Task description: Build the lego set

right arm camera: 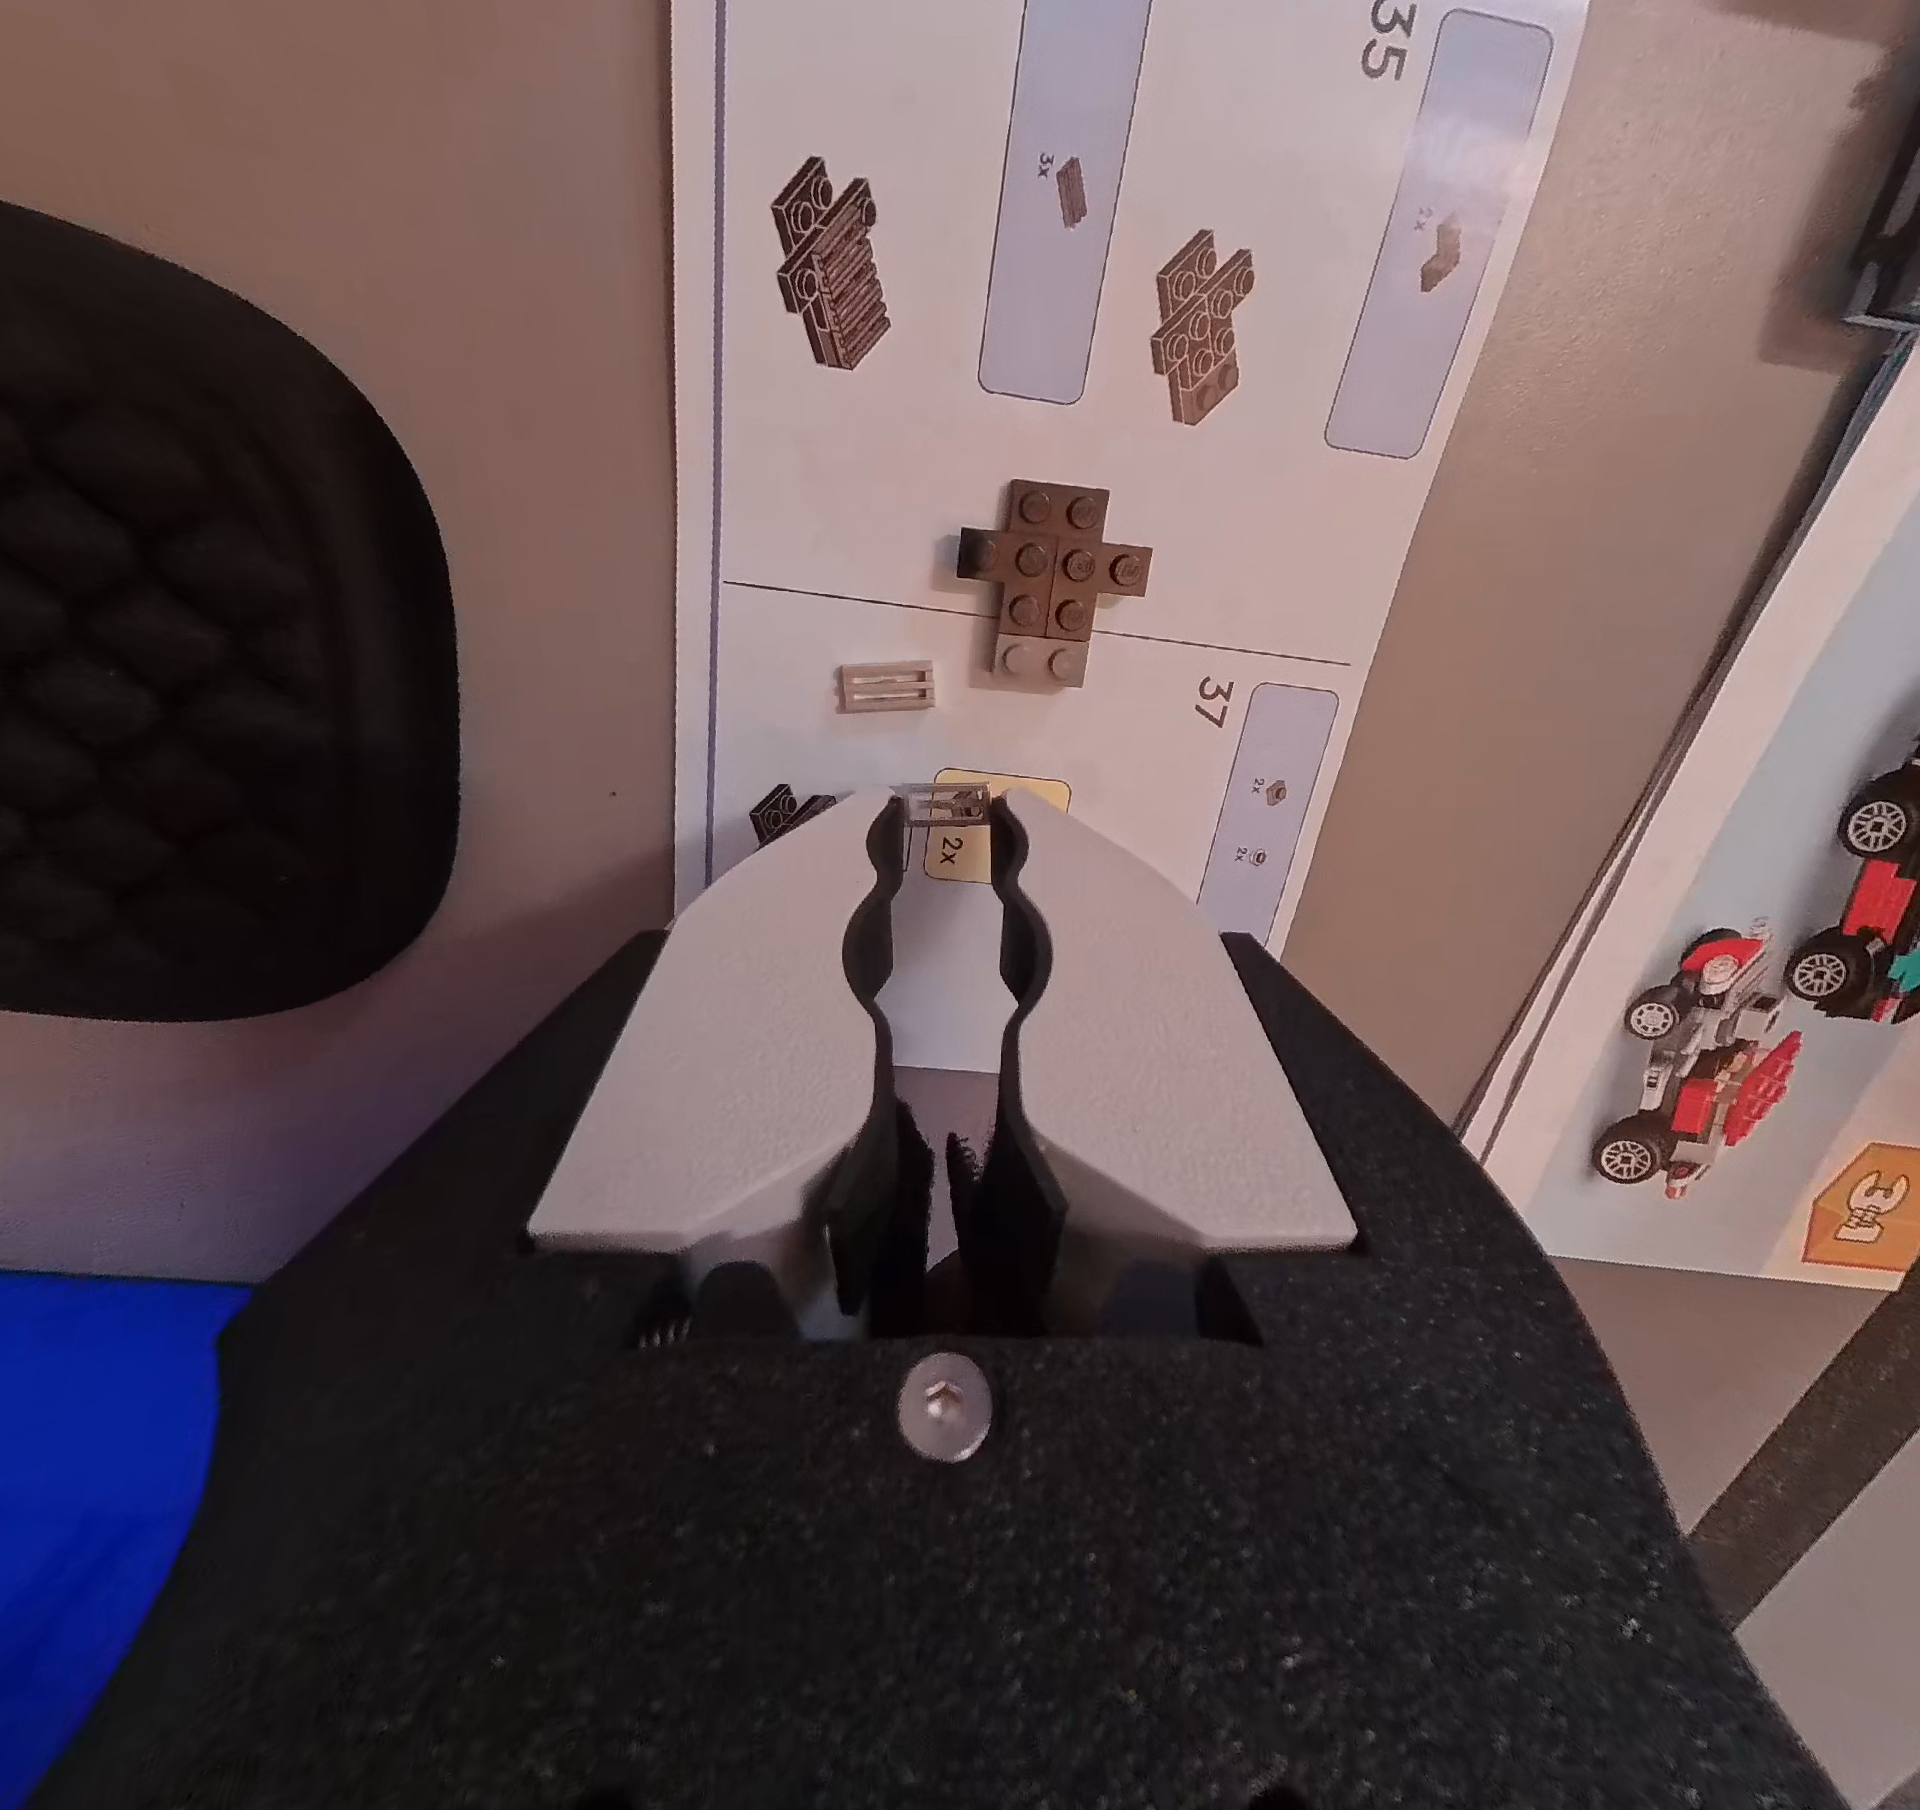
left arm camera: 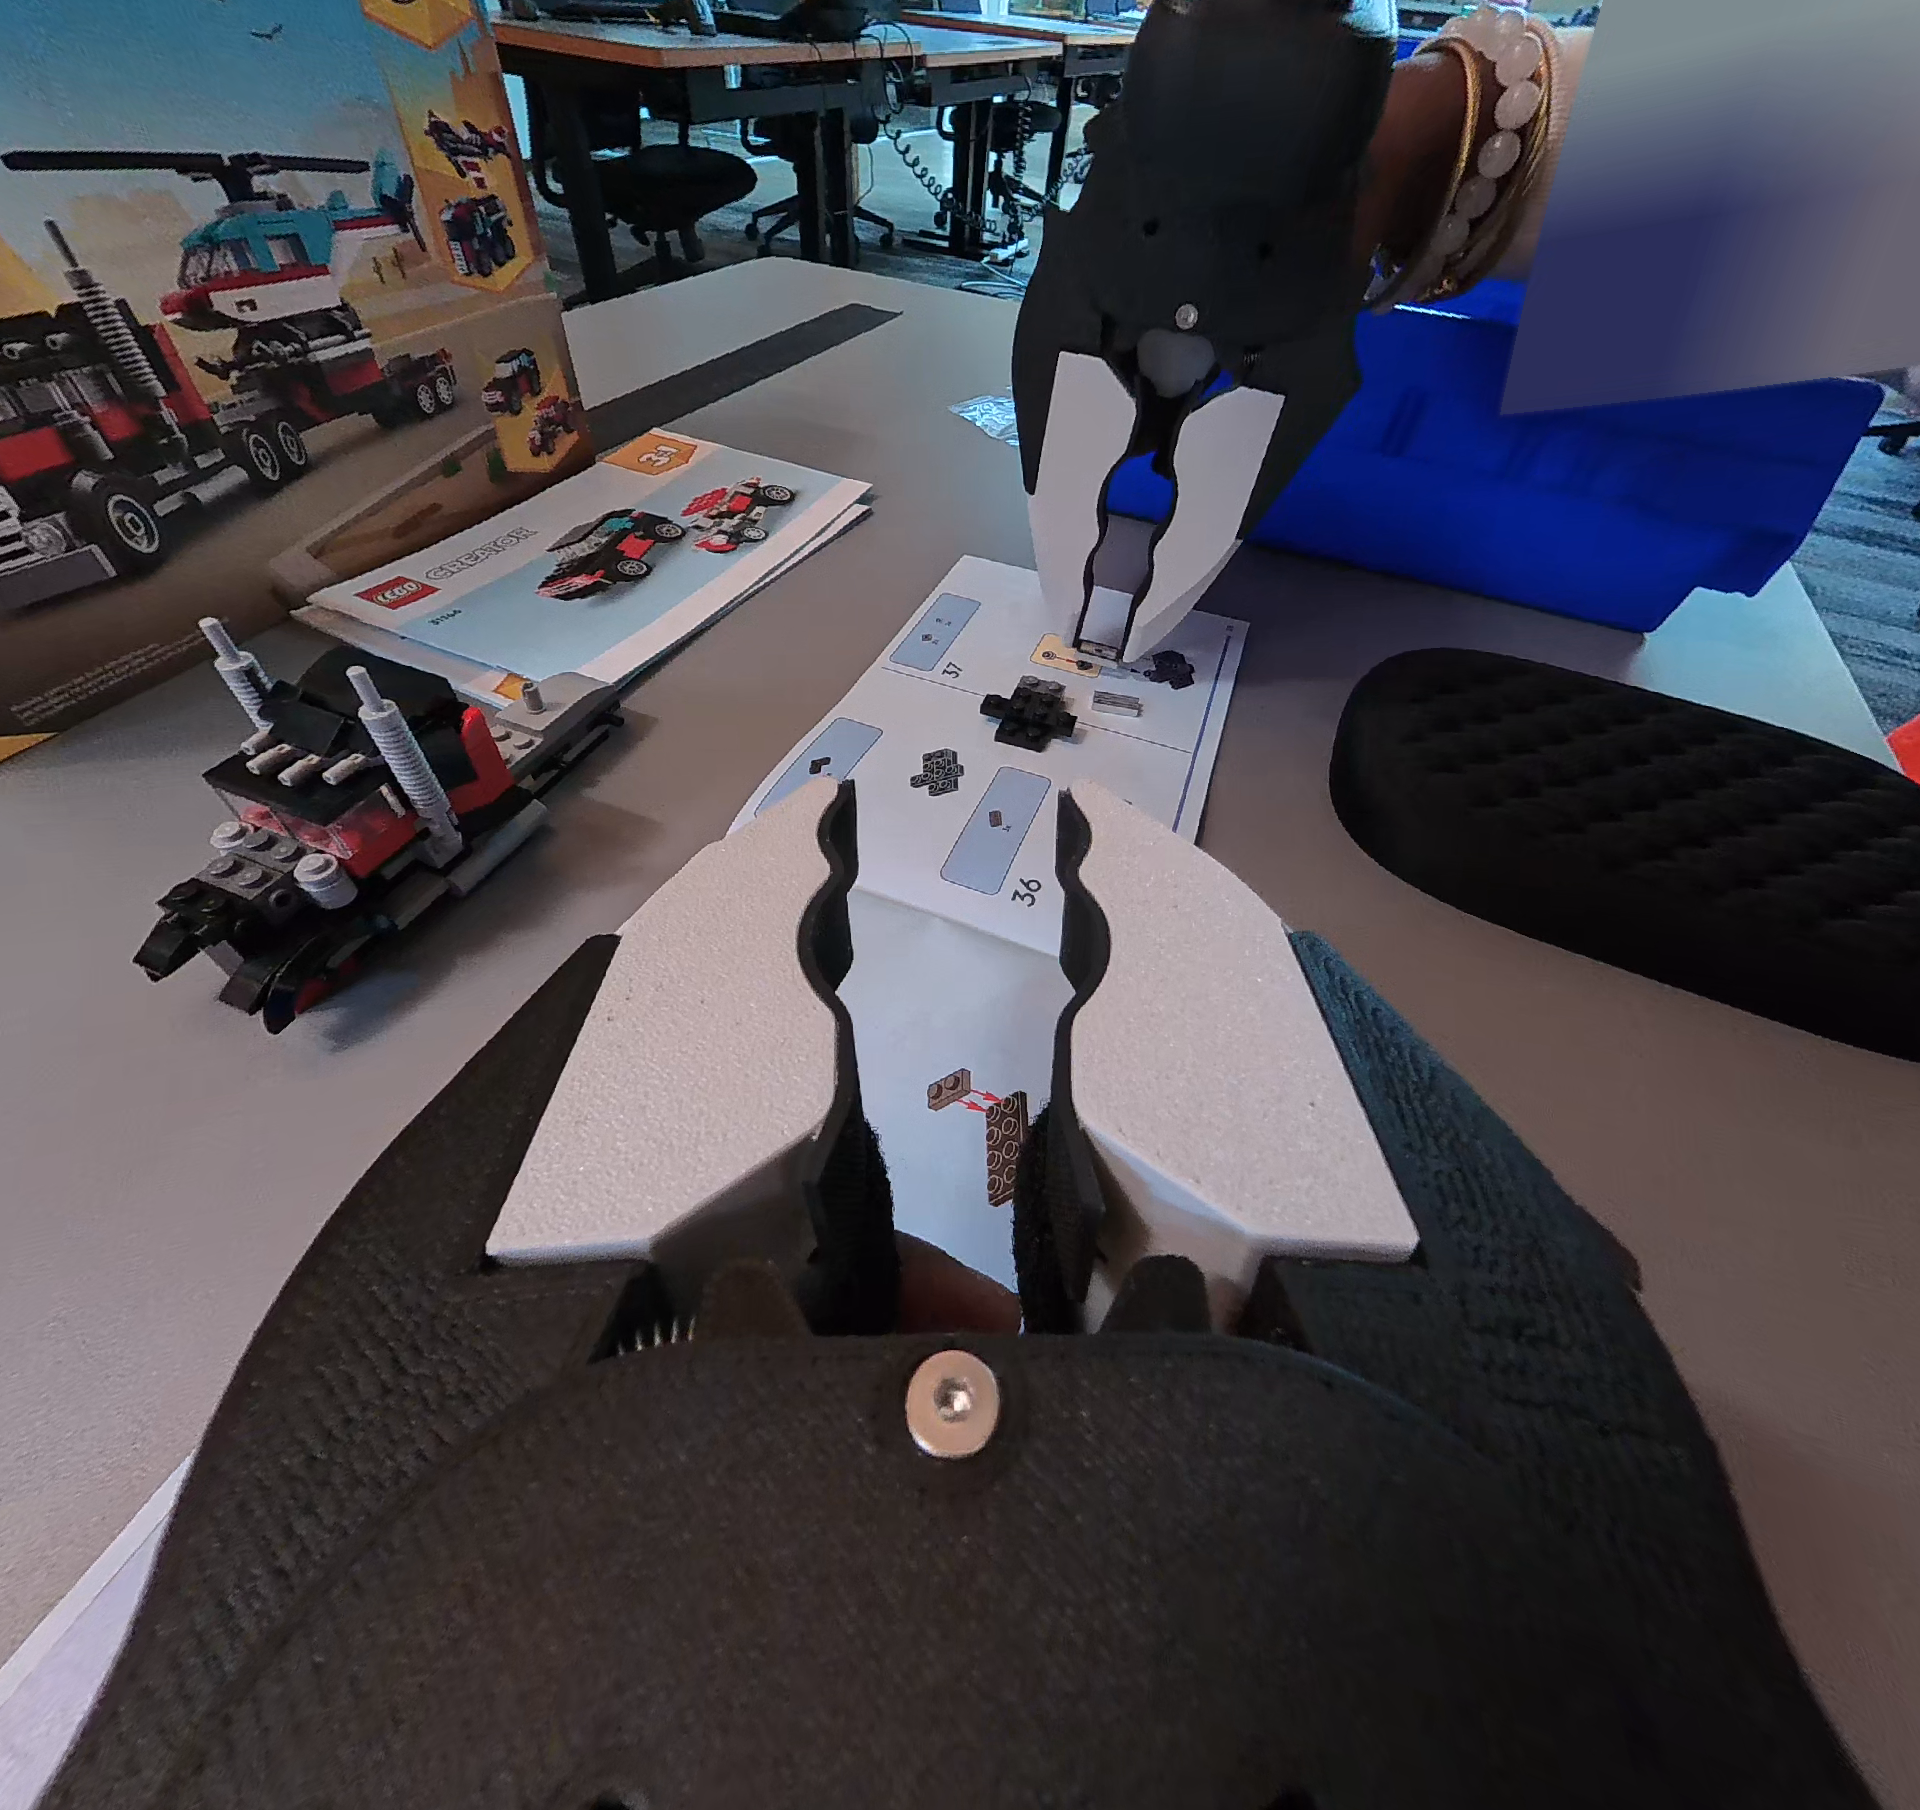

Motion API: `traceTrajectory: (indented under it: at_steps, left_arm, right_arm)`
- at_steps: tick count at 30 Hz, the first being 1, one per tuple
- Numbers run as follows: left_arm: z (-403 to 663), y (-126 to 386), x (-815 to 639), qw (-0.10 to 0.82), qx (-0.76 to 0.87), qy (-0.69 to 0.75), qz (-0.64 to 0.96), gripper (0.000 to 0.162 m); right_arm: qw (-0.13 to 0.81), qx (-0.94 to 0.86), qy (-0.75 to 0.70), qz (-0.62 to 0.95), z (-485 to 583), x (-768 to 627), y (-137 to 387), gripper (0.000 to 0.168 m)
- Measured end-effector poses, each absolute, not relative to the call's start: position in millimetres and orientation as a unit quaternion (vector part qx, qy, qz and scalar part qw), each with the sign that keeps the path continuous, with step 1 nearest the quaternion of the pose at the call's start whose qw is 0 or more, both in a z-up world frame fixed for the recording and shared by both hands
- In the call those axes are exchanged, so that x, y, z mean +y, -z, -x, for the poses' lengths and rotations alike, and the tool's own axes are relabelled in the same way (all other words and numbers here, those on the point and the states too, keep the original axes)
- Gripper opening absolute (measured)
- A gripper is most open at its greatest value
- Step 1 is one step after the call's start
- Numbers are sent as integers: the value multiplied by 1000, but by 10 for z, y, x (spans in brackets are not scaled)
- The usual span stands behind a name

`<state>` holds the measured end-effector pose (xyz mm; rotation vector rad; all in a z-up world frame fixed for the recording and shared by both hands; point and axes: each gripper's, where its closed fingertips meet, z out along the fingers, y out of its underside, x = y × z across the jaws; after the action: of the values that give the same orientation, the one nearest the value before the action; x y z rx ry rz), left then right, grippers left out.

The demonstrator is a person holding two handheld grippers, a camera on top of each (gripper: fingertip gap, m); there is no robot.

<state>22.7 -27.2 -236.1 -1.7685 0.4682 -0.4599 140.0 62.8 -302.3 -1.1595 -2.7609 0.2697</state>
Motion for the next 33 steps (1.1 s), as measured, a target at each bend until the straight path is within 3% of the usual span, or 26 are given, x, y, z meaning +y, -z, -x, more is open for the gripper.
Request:
traceTrajectory:
  at_steps: [27, 33]
  left_arm:
    - [-250, 2385, -273, 582, 211, 192, 762, 37]
    - [-265, 2389, -278, 580, 216, 187, 763, 37]
  right_arm:
    - [127, -928, -117, 331, -1228, 523, 2865, 16]
    - [142, -865, -279, 392, -1098, 301, 2488, 16]
